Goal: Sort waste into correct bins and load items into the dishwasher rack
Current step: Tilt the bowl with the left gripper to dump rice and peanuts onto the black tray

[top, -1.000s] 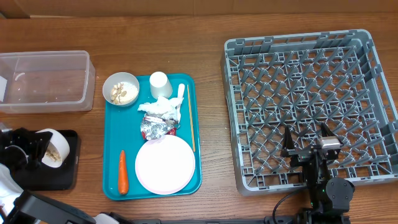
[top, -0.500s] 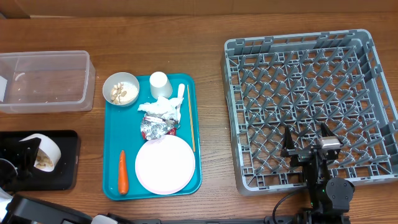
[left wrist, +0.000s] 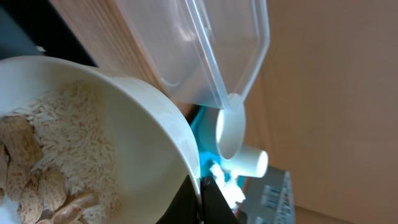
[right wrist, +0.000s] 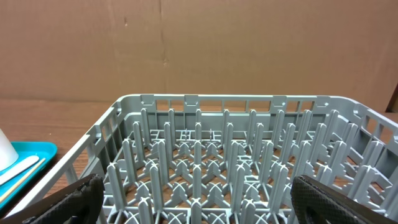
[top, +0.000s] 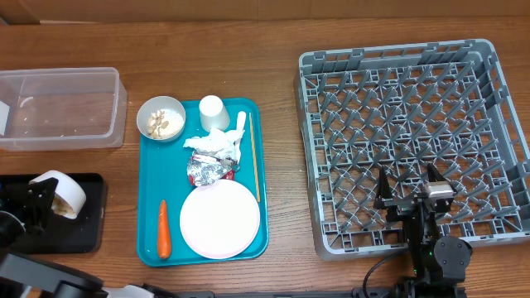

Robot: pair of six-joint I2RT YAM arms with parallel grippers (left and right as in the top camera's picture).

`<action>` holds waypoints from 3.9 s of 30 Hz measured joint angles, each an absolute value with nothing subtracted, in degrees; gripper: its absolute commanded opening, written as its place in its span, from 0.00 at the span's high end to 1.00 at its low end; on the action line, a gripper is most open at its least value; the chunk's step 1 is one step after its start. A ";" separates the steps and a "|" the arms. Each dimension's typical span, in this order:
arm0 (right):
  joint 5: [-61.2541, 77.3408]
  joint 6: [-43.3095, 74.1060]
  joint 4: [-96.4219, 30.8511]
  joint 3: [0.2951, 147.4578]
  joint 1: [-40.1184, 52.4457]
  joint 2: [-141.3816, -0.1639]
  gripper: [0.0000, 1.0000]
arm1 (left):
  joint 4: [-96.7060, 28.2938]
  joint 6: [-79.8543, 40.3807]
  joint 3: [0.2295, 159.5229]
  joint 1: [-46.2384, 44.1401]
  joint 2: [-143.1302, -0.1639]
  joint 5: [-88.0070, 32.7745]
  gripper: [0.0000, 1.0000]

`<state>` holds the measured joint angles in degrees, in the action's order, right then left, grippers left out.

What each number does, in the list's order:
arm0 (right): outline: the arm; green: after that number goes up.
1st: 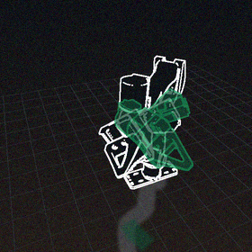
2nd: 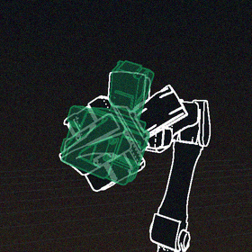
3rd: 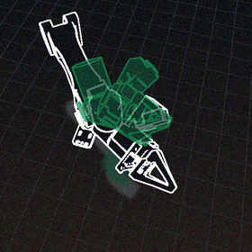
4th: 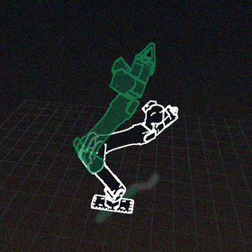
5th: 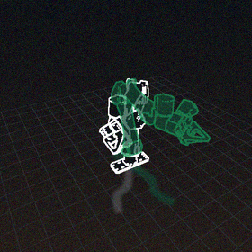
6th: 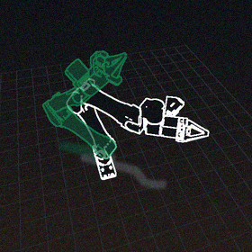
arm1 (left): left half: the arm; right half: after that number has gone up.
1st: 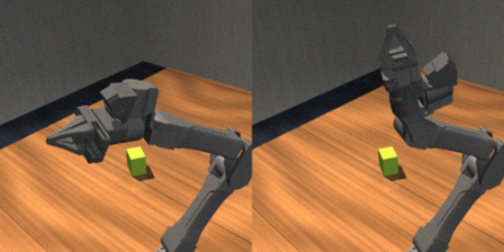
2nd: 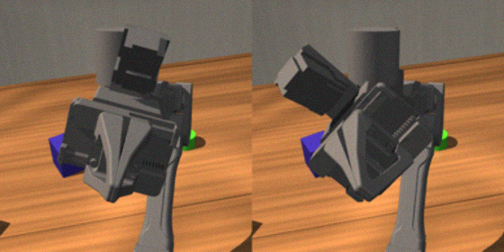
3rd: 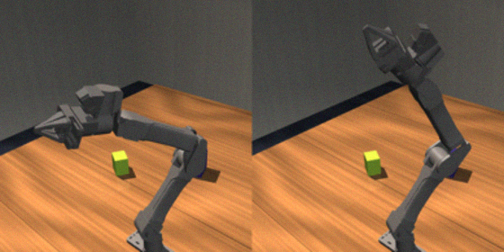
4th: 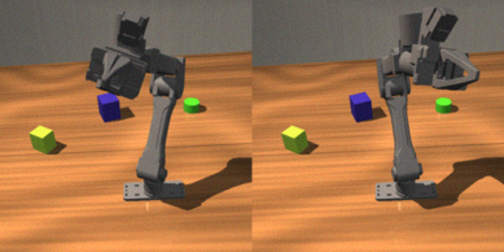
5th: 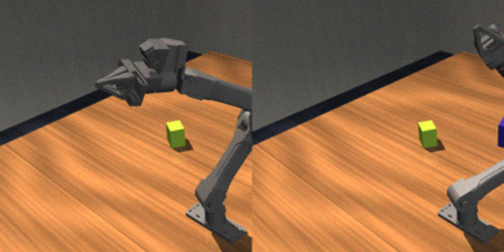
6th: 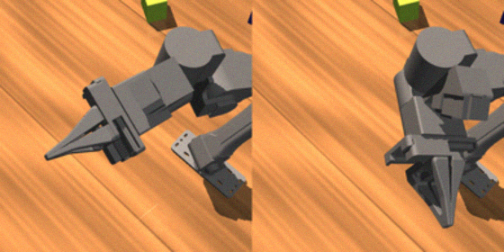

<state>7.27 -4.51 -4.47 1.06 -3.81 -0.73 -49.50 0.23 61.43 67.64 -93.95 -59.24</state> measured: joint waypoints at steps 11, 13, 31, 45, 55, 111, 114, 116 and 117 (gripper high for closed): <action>7.29 -4.51 -4.47 1.06 -3.81 -0.73 0.00 | -50.61 3.01 61.43 72.12 -96.18 -64.77 0.96; 7.27 -4.49 -4.49 1.06 -3.81 -0.73 0.00 | -51.33 3.68 61.43 73.76 -96.18 -65.45 0.96; 7.29 -4.51 -4.45 1.06 -3.81 -0.73 0.00 | -54.08 10.11 61.43 76.60 -101.95 -73.87 0.96; 7.29 -4.51 -4.45 1.06 -3.81 -0.73 0.00 | -55.75 12.51 61.43 76.60 -102.59 -78.52 0.96; 7.29 -4.51 -4.47 1.06 -3.81 -0.73 0.00 | -58.35 15.09 61.43 76.60 -102.59 -79.26 0.96; 7.29 -4.49 -4.47 1.06 -3.84 -0.73 0.00 | -54.74 10.87 61.41 77.03 -102.67 -80.31 0.96; 7.29 -4.49 -4.45 1.06 -3.81 -0.73 0.00 | -54.83 10.66 61.41 77.03 -102.67 -80.23 0.96; 7.29 -4.54 -4.45 1.06 -3.81 -0.73 0.00 | -55.02 10.48 61.43 77.03 -102.67 -79.40 0.96; 7.29 -4.51 -4.47 1.06 -3.81 -0.73 0.00 | -55.11 10.55 61.41 77.03 -102.67 -79.24 0.96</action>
<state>7.29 -4.51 -4.47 1.06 -3.81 -0.73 -55.11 10.55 61.41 77.03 -102.67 -79.24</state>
